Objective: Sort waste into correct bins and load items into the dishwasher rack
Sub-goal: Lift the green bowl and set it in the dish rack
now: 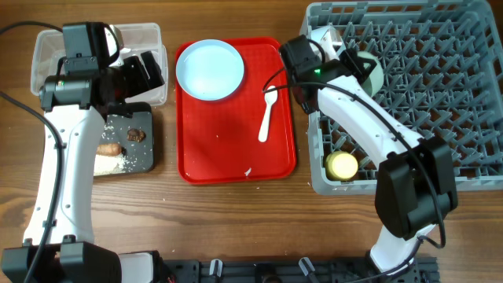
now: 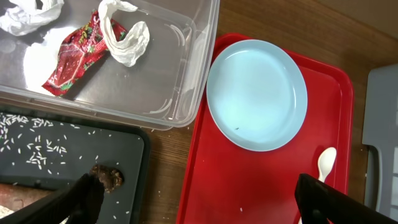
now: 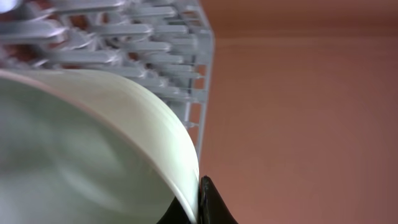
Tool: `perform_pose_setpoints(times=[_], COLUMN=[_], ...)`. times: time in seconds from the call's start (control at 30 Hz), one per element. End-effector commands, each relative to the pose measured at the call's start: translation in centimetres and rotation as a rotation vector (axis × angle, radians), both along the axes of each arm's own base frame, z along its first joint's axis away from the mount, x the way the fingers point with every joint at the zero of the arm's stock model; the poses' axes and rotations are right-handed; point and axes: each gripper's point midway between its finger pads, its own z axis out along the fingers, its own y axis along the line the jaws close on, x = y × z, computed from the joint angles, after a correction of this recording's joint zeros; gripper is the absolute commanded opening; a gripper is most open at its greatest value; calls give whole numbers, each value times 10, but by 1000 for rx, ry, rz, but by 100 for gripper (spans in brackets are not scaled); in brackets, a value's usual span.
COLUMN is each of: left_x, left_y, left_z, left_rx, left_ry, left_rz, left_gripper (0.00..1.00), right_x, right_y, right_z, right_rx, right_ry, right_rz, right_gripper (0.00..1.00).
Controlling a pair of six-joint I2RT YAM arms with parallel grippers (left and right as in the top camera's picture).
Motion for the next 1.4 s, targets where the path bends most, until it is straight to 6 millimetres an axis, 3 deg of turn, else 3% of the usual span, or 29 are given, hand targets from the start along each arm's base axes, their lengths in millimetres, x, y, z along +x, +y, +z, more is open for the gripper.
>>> perform_pose_setpoints(times=[0.0,0.3,0.43,0.6,0.87,0.9,1.17,1.33,1.37], left_x=[2,2,2,2,2,2,2,2,2], left_y=[3,3,3,3,3,3,3,3,3], left_z=[4,4,4,4,4,4,4,4,4], left_rx=[13,13,13,13,13,13,13,13,13], left_ry=[-12,-12,-12,-12,-12,-12,-12,-12,-12], left_rz=[-1,-1,-1,-1,-1,-1,-1,-1,-1], left_gripper=[100,100,100,100,100,100,100,100,100], right_x=[-3,-10,-21,-26,-29,-30,-18,-4,-1], right_y=[13,19,30,48,68,70,82,106,113], right_z=[-24,-37,-47,-47,-47,-47,-39,-24,-20], right_rx=[75,132,153,143,139,138,195,371,420], right_ry=[78,129,212,230,231,231,159,83,67], right_rz=[40,49,79,125,177,181,199,256,275], right_gripper=[4,5,17,46,69,79,85,93,99])
